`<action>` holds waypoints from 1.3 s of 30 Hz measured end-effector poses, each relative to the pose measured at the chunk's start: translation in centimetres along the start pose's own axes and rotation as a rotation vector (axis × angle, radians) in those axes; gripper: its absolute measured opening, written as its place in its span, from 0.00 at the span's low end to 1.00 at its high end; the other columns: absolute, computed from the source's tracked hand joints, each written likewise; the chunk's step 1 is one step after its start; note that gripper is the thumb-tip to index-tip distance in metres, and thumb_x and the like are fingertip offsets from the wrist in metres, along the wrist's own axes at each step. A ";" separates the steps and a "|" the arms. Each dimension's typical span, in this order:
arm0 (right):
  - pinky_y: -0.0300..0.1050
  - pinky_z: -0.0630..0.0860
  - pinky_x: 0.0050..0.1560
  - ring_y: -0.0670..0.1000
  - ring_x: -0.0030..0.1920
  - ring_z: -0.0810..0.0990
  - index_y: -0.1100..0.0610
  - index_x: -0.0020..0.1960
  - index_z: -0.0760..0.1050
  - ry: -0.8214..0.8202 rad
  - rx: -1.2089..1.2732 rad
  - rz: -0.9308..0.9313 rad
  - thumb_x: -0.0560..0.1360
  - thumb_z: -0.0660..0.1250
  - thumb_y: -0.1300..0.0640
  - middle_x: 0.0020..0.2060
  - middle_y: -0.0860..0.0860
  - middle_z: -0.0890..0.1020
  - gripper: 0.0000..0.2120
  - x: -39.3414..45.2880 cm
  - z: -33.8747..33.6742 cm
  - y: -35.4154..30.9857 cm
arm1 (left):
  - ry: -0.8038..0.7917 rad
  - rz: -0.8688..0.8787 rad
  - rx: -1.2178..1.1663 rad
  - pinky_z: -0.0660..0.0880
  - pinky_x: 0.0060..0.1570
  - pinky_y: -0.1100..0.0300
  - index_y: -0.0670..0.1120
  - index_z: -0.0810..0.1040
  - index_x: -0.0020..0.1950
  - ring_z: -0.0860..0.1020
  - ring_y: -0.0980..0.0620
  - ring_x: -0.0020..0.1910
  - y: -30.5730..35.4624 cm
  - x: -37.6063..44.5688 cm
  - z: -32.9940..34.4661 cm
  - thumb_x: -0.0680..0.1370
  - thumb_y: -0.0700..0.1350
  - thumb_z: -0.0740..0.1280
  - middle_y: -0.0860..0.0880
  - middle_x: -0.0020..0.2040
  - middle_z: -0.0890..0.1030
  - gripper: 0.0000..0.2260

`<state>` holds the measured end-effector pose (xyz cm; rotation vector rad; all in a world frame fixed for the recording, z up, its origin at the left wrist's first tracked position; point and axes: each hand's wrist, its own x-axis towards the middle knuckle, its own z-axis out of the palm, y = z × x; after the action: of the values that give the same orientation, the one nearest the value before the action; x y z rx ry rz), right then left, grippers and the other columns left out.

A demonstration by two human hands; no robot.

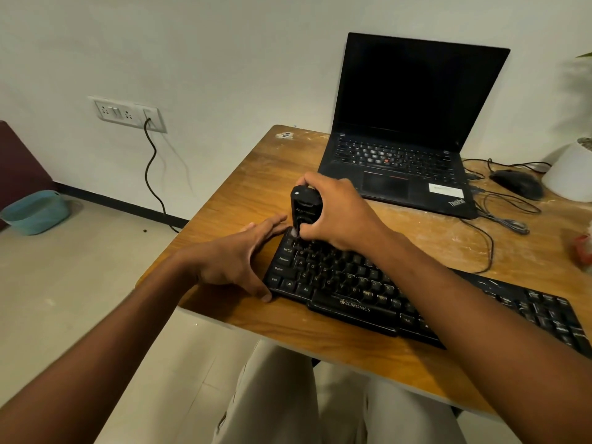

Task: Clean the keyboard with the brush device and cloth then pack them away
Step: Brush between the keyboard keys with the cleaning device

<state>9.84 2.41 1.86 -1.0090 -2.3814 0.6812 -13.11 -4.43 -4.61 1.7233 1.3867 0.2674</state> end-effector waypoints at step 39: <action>0.49 0.84 0.37 0.48 0.43 0.83 0.47 0.54 0.73 0.046 0.022 0.133 0.63 0.83 0.62 0.47 0.47 0.81 0.27 -2.5 -3.0 1.7 | -0.015 0.005 -0.029 0.56 0.80 0.36 0.77 0.42 0.78 0.51 0.44 0.83 0.3 -0.1 0.0 0.58 0.57 0.87 0.58 0.83 0.55 0.66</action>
<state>13.99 2.35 2.60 -1.1688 -2.2781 0.7224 -12.93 -4.50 -4.33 1.7023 1.3621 0.2757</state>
